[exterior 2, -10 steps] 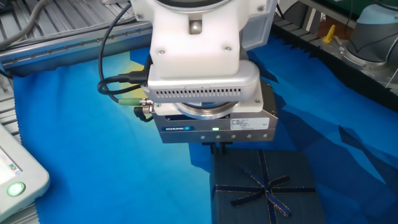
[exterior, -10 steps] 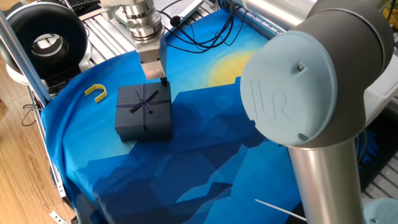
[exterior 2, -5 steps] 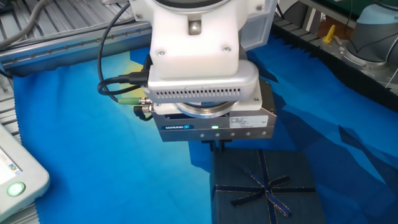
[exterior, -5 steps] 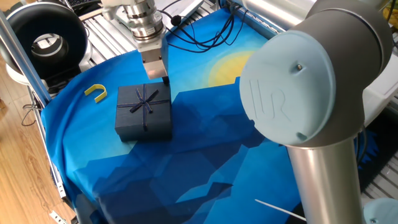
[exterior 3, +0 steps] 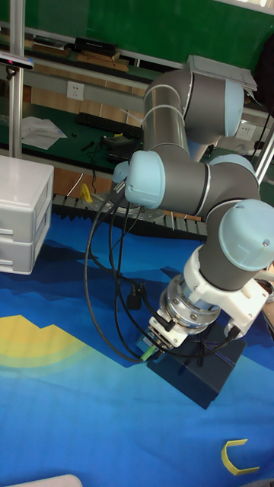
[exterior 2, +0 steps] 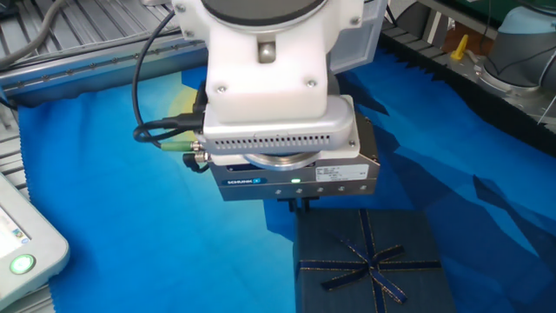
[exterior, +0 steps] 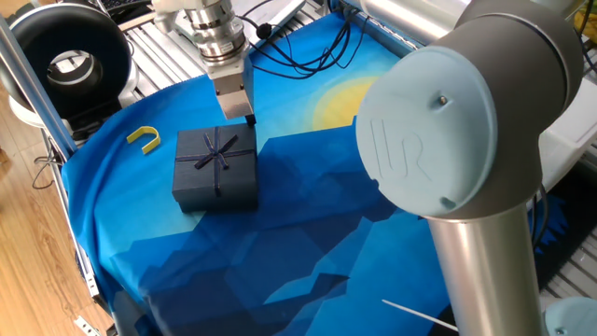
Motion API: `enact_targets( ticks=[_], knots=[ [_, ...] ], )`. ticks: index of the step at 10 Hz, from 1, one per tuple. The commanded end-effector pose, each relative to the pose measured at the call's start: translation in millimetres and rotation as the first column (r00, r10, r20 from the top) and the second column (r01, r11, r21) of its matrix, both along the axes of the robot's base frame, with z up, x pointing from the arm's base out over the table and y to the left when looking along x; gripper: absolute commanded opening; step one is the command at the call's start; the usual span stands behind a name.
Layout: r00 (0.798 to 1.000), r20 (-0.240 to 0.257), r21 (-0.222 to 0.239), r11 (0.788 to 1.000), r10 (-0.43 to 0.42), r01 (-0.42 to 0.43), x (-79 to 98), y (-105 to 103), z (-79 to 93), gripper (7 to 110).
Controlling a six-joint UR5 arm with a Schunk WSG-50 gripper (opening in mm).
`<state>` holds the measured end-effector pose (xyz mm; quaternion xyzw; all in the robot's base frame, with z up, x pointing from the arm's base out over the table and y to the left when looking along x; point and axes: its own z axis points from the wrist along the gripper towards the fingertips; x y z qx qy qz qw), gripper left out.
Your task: Slide the outer casing onto the gift box
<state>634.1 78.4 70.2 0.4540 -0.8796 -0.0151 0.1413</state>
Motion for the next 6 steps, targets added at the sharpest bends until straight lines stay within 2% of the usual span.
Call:
enact_targets(
  ticks=[1,6],
  knots=[
    [1.0,-0.003,0.012,1.0,0.003,-0.003,1.4,1.6,-2.5,7],
    [1.0,0.001,0.015,1.0,0.011,-0.011,2.8,1.8,-3.5,7]
  ],
)
